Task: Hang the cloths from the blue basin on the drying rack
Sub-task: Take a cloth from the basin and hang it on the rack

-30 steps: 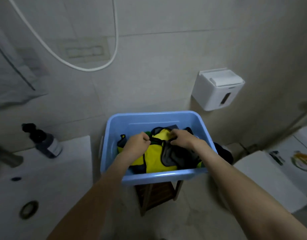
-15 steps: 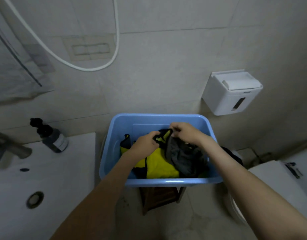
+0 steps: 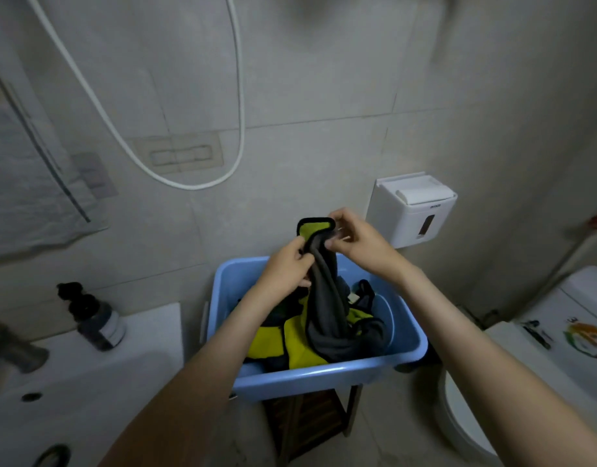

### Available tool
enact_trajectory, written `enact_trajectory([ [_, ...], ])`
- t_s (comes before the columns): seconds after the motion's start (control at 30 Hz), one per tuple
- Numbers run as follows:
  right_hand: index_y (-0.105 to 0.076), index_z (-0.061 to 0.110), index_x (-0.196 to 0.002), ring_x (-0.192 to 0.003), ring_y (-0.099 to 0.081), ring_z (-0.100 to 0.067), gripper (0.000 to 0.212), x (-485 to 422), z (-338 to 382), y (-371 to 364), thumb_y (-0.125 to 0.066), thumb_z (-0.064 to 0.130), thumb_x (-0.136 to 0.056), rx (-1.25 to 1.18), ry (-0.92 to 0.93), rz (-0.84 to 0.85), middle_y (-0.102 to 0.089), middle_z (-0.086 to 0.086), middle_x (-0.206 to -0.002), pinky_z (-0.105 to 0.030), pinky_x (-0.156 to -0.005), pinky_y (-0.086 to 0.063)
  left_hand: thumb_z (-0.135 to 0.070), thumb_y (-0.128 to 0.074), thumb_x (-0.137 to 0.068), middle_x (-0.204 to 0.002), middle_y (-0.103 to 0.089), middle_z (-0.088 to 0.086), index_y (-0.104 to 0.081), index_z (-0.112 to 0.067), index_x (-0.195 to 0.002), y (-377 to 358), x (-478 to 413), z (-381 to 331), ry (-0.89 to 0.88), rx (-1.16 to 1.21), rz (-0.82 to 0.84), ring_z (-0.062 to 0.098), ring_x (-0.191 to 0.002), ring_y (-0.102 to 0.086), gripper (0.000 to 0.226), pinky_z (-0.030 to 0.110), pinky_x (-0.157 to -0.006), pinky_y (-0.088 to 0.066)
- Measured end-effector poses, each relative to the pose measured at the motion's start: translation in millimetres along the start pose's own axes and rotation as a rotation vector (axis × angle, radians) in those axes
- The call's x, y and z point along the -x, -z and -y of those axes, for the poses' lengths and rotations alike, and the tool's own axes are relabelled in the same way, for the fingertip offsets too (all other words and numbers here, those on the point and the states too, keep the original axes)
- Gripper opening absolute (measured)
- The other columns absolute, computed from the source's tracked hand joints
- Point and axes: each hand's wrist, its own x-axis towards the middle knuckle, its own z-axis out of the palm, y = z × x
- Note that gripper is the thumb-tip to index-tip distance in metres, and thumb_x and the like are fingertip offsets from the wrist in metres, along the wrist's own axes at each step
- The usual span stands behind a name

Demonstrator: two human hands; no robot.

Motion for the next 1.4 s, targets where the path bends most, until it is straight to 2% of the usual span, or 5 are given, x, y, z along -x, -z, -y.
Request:
enact_trajectory([
  [0.17, -0.019, 0.022, -0.146, -0.086, -0.057, -0.012, 0.09, 25.3, -18.2, -9.8, -0.078, 0.023, -0.077, 0.148, -0.252, 0.235, -0.044, 0.003, -0.124, -0.013, -0.068, -0.044, -0.008, -0.039, -0.099, -0.081, -0.054, 0.008, -0.047, -0.015, -0.091, 8.7, 7.6, -17.5, -0.044, 0.202, -0.026, 0.017, -0.064, -0.059, 0.013, 0.022, -0.05, -0.054],
  [0.3, -0.057, 0.022, -0.119, -0.091, -0.06, -0.015, 0.037, 34.4, -30.0, -11.1, -0.069, 0.03, -0.085, 0.395, -0.365, 0.41, -0.062, 0.003, -0.105, -0.027, -0.08, -0.046, -0.003, -0.037, -0.099, -0.084, -0.053, 0.013, -0.042, -0.015, -0.082, 18.6, 8.4, -31.3, -0.108, 0.409, -0.075, 0.017, -0.058, -0.06, 0.021, 0.022, -0.047, -0.053],
  [0.9, -0.057, -0.001, -0.092, -0.078, -0.059, -0.006, 0.014, 40.3, 74.5, 7.9, -0.043, -0.004, -0.094, -0.302, 0.038, -0.353, -0.06, -0.003, -0.083, -0.018, -0.071, -0.048, -0.014, -0.07, -0.082, -0.137, -0.041, 0.001, -0.016, -0.021, -0.146, 23.7, 18.0, -10.7, -0.172, 0.072, 0.195, 0.019, -0.124, -0.046, 0.084, 0.038, -0.105, -0.041],
  [1.07, -0.048, 0.011, -0.072, -0.058, -0.05, 0.005, 0.03, 65.7, 99.9, 23.7, -0.041, -0.011, -0.09, -0.222, 0.1, -0.477, -0.054, 0.018, -0.058, -0.01, -0.056, -0.039, -0.023, -0.063, -0.086, -0.112, -0.063, 0.012, -0.056, -0.014, -0.108, 12.5, 20.6, -29.3, -0.296, -0.127, 0.036, 0.027, -0.104, -0.059, 0.024, 0.033, -0.082, -0.046],
  [1.4, -0.022, 0.03, -0.133, -0.104, -0.061, -0.001, 0.072, 186.4, 80.9, 42.8, -0.059, 0.003, -0.077, -0.205, -0.162, -0.581, -0.049, 0.002, -0.124, -0.022, -0.091, -0.049, -0.024, -0.06, -0.087, -0.106, -0.065, 0.0, -0.057, -0.019, -0.115, -41.2, 72.1, -68.4, -0.401, 0.064, 0.438, 0.017, -0.1, -0.06, 0.028, 0.036, -0.085, -0.047],
])
